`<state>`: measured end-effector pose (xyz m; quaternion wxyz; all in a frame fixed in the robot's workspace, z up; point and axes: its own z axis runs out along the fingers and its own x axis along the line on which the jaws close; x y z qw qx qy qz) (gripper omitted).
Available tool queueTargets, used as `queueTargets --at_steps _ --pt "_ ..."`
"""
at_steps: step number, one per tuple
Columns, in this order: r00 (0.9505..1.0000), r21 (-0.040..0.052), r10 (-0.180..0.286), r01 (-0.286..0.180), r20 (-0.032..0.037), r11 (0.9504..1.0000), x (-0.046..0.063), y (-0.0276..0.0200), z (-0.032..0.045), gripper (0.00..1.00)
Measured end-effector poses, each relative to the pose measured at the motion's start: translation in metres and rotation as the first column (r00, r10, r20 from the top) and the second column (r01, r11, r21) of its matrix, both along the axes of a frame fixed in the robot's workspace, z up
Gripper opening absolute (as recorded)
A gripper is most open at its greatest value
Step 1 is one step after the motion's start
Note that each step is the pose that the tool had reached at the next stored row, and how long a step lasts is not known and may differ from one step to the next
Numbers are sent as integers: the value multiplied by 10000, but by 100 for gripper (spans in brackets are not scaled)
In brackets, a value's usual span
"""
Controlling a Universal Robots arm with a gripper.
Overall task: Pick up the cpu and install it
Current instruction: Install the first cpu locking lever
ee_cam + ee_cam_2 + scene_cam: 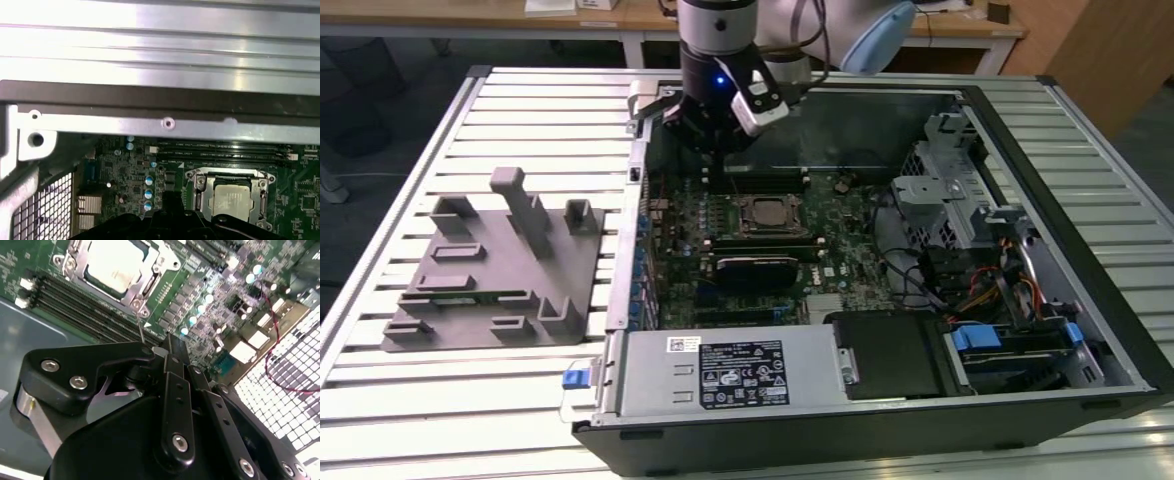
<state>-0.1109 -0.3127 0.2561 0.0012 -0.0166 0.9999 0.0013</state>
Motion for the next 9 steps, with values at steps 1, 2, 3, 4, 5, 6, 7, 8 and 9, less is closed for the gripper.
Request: queueTargets --at_steps 1,2,3,4,5,6,7,8,9 --pt "10000 0 3 -3 0 10000 -5 14 -2 11" --pt "10000 -1 6 -6 0 10000 -7 28 -4 11" --pt "10000 -1 12 -12 -1 10000 -8 43 -6 11" --pt "10000 -1 25 -25 0 10000 -8 58 -7 11" --pt "10000 0 48 -48 0 10000 -8 69 -7 11" --pt "10000 0 75 -75 0 10000 -8 78 -7 11" --pt "10000 -1 99 -99 0 10000 -8 81 -7 11" --pt "9999 -1 114 -114 -1 9999 -6 82 -6 11" --pt "9999 -1 125 -125 -1 9999 -3 82 -6 11"
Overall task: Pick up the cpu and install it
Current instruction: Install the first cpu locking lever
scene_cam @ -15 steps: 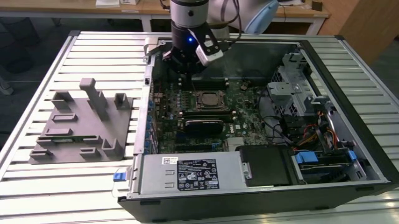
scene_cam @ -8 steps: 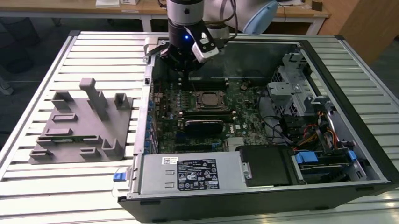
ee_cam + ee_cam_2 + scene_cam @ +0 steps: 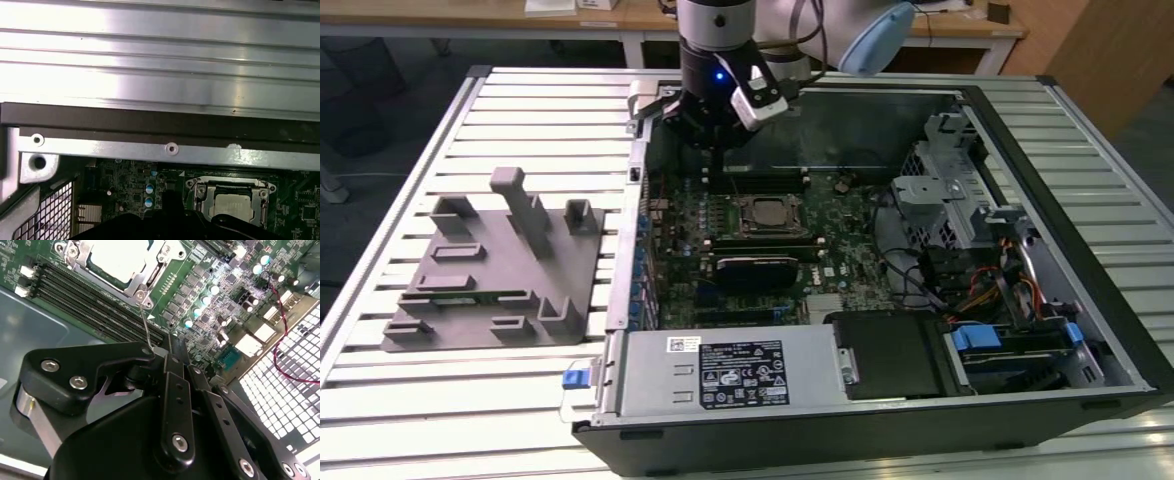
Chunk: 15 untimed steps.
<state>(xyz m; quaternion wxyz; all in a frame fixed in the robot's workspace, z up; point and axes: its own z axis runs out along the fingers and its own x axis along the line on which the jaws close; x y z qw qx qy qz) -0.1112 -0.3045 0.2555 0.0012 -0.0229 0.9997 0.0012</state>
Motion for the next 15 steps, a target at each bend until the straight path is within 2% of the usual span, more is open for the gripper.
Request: queueTargets --at_steps 8,15 --pt "10000 0 0 0 1 10000 43 1 -1 11" --pt "10000 1 0 0 1 10000 174 1 -6 11"
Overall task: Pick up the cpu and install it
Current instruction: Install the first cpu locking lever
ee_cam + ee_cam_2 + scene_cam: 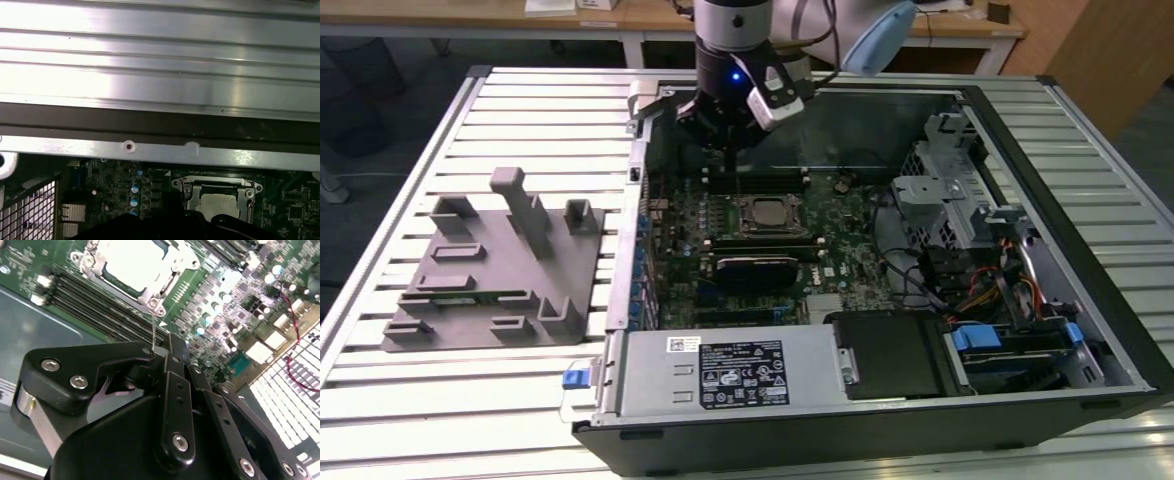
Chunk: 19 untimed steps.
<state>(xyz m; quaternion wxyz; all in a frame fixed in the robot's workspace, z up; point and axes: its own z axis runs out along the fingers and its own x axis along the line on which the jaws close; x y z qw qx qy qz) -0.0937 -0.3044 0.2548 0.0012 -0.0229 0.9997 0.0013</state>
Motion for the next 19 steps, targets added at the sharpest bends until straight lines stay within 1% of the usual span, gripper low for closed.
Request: queueTargets --at_steps 1,5,7,8,10,11,13,17,19 --pt "10000 0 0 0 0 10000 26 0 -2 11" --pt "10000 28 2 -2 1 10000 191 0 -13 11" --pt "10000 47 0 0 0 10000 243 0 -23 11" --pt "10000 106 2 -2 0 9999 267 -2 -26 11" --pt "10000 257 2 -2 0 9997 276 -20 -39 11" --pt "10000 293 2 -2 4 9996 276 -24 -50 11" --pt "10000 300 0 -1 23 9995 275 -28 -68 11" --pt "10000 298 2 -5 93 9996 277 -29 -115 11" --pt "10000 300 0 -3 96 9996 300 -28 -142 11"
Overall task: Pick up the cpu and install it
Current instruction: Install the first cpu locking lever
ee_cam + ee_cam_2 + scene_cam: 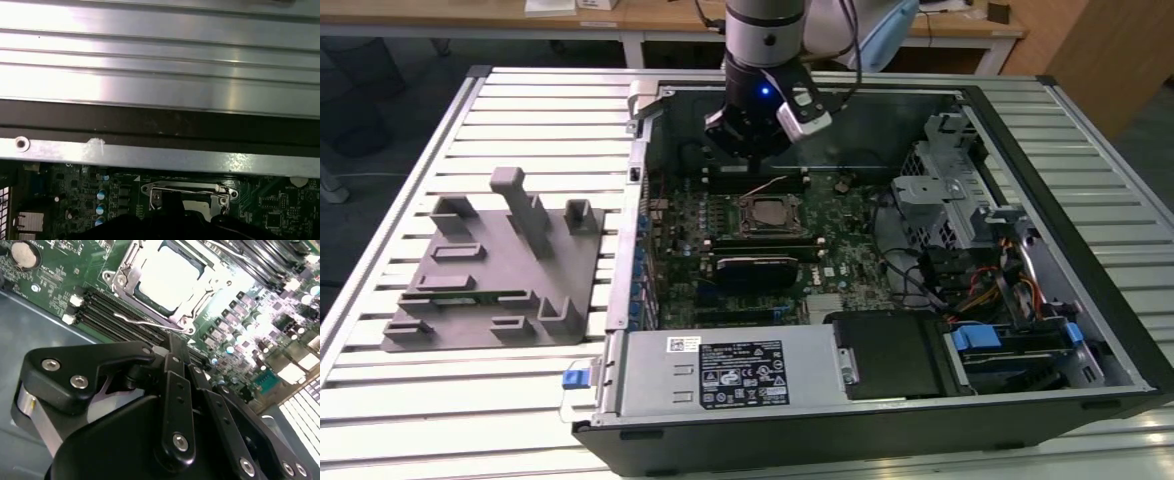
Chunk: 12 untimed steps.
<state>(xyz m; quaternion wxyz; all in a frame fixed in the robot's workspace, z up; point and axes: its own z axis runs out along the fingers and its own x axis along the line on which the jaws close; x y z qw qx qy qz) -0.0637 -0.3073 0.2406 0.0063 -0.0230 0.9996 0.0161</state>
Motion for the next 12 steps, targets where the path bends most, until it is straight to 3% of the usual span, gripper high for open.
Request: queueTargets --at_steps 5,12 --pt "10000 -1 2 -2 0 10000 81 19 -51 11" --pt "10000 -9 1 -1 0 10000 113 40 -78 11"
